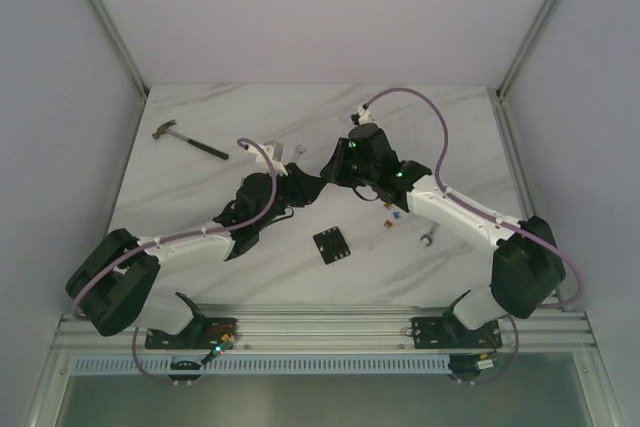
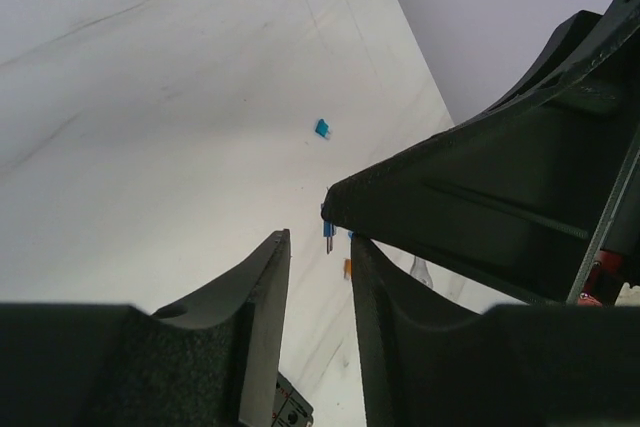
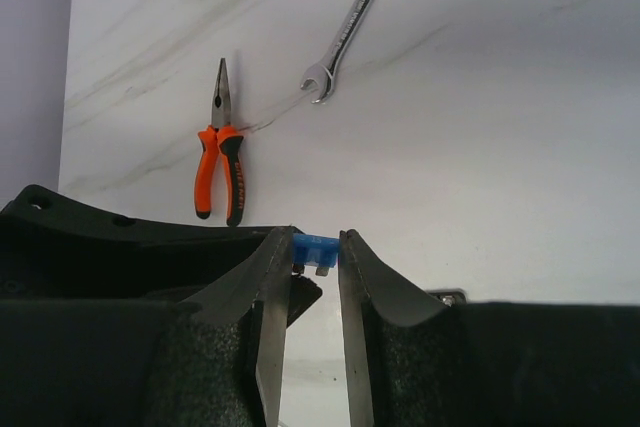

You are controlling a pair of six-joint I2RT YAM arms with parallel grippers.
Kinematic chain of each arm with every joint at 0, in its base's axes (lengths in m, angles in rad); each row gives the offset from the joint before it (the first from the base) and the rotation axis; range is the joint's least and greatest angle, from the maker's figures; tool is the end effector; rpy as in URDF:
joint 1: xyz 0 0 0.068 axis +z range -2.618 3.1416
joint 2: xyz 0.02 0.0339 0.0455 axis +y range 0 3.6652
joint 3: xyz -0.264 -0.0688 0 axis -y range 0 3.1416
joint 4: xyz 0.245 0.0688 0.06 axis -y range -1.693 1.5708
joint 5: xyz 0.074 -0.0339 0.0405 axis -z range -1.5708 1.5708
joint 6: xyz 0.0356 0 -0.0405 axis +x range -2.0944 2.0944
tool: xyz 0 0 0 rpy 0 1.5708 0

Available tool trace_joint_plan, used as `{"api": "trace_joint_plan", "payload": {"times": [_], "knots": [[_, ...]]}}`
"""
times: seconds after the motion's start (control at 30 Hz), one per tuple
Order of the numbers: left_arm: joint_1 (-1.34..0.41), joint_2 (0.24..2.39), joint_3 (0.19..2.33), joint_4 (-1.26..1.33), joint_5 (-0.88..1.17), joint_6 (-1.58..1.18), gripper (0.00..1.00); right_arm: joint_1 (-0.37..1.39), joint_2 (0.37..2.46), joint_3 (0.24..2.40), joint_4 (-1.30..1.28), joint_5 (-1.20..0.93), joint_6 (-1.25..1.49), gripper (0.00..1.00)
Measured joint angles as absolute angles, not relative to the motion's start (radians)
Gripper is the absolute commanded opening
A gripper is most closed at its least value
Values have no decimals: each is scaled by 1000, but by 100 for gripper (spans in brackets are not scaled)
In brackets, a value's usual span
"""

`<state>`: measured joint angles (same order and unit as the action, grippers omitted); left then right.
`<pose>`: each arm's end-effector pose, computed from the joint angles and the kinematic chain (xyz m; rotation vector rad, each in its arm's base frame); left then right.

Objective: Snap on the fuse box
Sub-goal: Pick up the fuse from the center of the board.

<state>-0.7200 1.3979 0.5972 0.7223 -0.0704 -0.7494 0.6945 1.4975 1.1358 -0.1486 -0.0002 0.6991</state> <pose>0.2252 -0.1942 0.2309 -0.0831 1.7578 -1.0441 0.2664 0.2219 0.2927 0.0049 2.1948 0.8259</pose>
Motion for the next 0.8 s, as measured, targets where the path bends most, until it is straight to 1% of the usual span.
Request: {"api": "trace_joint_plan", "payload": {"times": [0.07,0.17,0.43,0.53,0.6,0.8], "knots": [[-720,1398,598,725,-72,-749,34,699,1496,1134,-140,0,704,21],[-722,1398,598,726,-73,-749,26,703,1493,1127,-130,0,709,21],[-727,1398,598,727,-72,-745,9,708,1491,1118,-120,0,715,21],[-727,1398,598,727,-72,-739,6,708,1485,1111,-113,0,715,22],[-727,1398,598,726,-68,-731,6,708,1480,1103,-110,0,717,25],[-729,1396,604,713,-49,-669,1,708,1457,1083,-101,1,699,42]]}}
